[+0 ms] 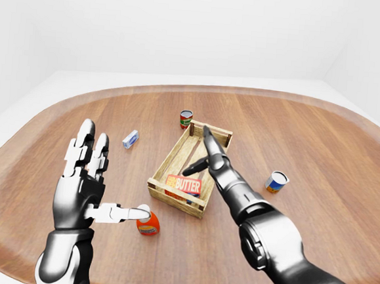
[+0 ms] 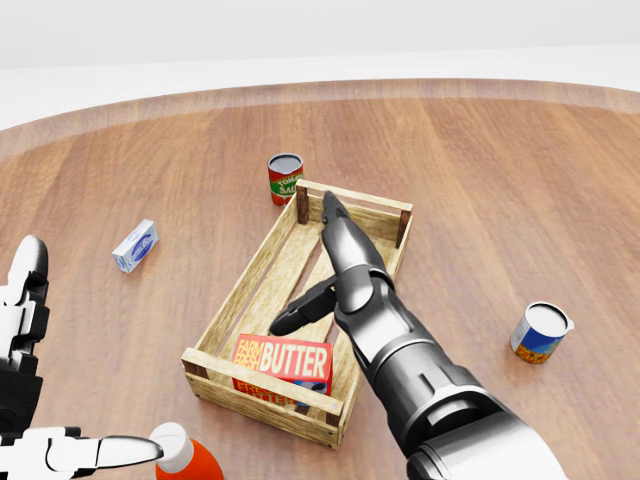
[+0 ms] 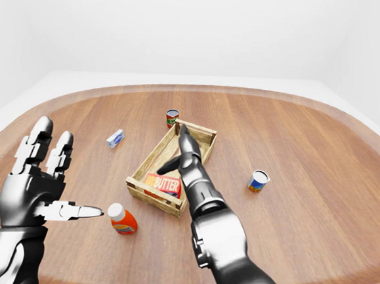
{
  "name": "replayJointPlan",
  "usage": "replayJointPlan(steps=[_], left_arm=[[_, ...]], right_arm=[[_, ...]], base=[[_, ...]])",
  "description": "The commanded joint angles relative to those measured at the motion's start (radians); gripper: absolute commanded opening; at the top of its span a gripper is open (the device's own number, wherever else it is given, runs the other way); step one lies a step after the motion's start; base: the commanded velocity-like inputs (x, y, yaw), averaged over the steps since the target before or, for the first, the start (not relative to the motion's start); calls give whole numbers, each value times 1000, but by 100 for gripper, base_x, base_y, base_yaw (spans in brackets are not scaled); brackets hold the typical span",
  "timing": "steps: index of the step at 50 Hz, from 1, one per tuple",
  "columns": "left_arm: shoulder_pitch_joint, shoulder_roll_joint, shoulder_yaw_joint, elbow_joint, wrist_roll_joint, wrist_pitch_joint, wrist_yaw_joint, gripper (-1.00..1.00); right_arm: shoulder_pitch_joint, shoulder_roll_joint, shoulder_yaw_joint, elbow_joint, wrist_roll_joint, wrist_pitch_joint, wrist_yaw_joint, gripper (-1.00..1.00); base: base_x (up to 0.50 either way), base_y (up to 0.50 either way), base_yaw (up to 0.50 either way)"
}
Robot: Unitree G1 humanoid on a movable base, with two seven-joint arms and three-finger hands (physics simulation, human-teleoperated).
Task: Pick up the butter and put it in the tray.
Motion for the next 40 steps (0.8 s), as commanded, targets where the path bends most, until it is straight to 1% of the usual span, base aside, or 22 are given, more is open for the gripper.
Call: replayJointPlan(steps=[1, 2, 5, 8, 10, 11, 15, 21, 26, 32, 40], left_arm=[[2, 0, 0, -3, -1, 0, -3, 100], [2, 0, 0, -3, -1, 0, -3, 100], [1, 0, 0, -2, 0, 0, -3, 100], [1, 0, -2, 0, 2, 0, -3, 100], [0, 0, 0, 1, 1, 0, -3, 100], [-1, 1, 2, 5, 0, 0, -4, 100], [-5, 1, 2, 7, 2, 0, -1, 100], [5, -1, -2, -7, 3, 0, -2, 100], [3, 0, 1, -11, 3, 0, -1, 100], [-1, -1, 6, -6, 0, 0, -4, 100], [8, -3, -1, -15, 4, 0, -5, 100]], right_arm=[[35, 48, 66, -154, 15, 0, 67, 100], [40, 48, 69, -164, 15, 0, 70, 100], [107, 52, 101, -353, -1, 0, 112, 100], [211, 59, 141, -566, -48, 0, 171, 100], [251, 58, 149, -650, -74, 0, 193, 100], [292, 54, 156, -744, -89, 0, 226, 100], [352, 40, 152, -907, -123, 0, 278, 100], [371, 29, 142, -1028, -120, 0, 305, 100], [417, 28, 140, -1124, -105, 0, 311, 100], [496, 25, 159, -1313, -108, 0, 329, 100], [591, 23, 166, -1440, -88, 0, 322, 100]], base=[[0, 0, 0], [0, 0, 0], [0, 0, 0], [0, 0, 0], [0, 0, 0], [0, 0, 0], [0, 0, 0], [0, 0, 0], [0, 0, 0], [0, 0, 0], [0, 0, 0]])
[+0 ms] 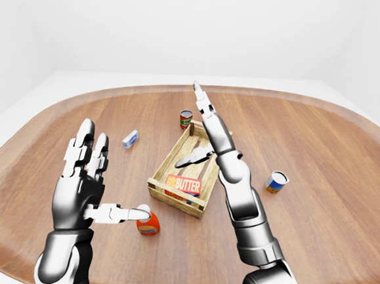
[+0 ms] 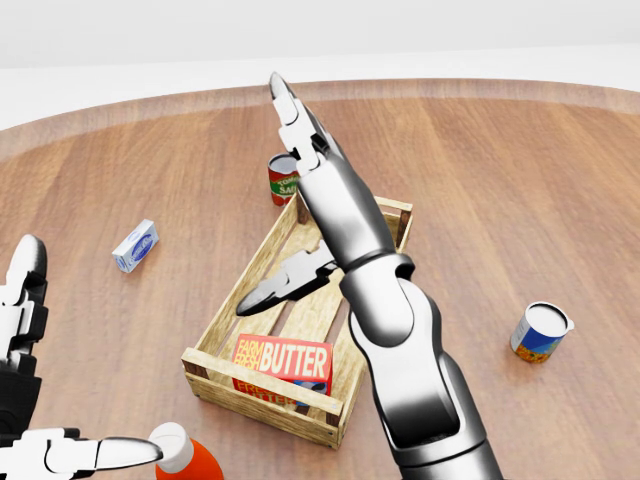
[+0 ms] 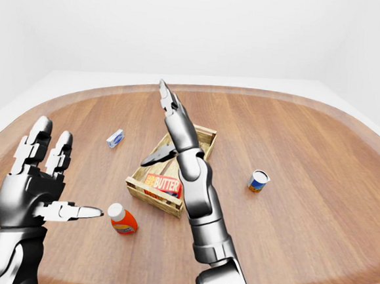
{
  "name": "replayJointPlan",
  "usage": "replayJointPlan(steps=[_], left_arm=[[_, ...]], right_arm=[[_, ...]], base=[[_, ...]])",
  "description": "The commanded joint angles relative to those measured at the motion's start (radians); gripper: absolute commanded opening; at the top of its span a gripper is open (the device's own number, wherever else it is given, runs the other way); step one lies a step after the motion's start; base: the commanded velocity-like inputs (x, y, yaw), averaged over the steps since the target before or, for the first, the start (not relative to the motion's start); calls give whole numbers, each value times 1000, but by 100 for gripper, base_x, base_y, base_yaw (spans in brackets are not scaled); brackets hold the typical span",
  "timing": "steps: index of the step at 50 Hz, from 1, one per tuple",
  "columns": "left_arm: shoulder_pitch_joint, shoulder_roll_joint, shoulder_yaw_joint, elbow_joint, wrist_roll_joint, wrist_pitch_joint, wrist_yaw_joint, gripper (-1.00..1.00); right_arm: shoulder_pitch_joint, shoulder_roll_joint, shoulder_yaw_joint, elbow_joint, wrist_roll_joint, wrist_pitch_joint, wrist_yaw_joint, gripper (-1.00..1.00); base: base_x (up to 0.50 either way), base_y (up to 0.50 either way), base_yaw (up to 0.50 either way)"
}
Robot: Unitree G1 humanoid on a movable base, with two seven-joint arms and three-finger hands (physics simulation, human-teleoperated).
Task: Pick up the butter and put it in the tray.
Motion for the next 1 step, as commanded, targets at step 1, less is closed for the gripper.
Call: replayJointPlan(steps=[1], left_arm=[[5, -2, 0, -8, 0, 0, -3, 100]], right_arm=[[136, -4, 17, -256, 13, 0, 15, 100]], base=[[0, 0, 0]])
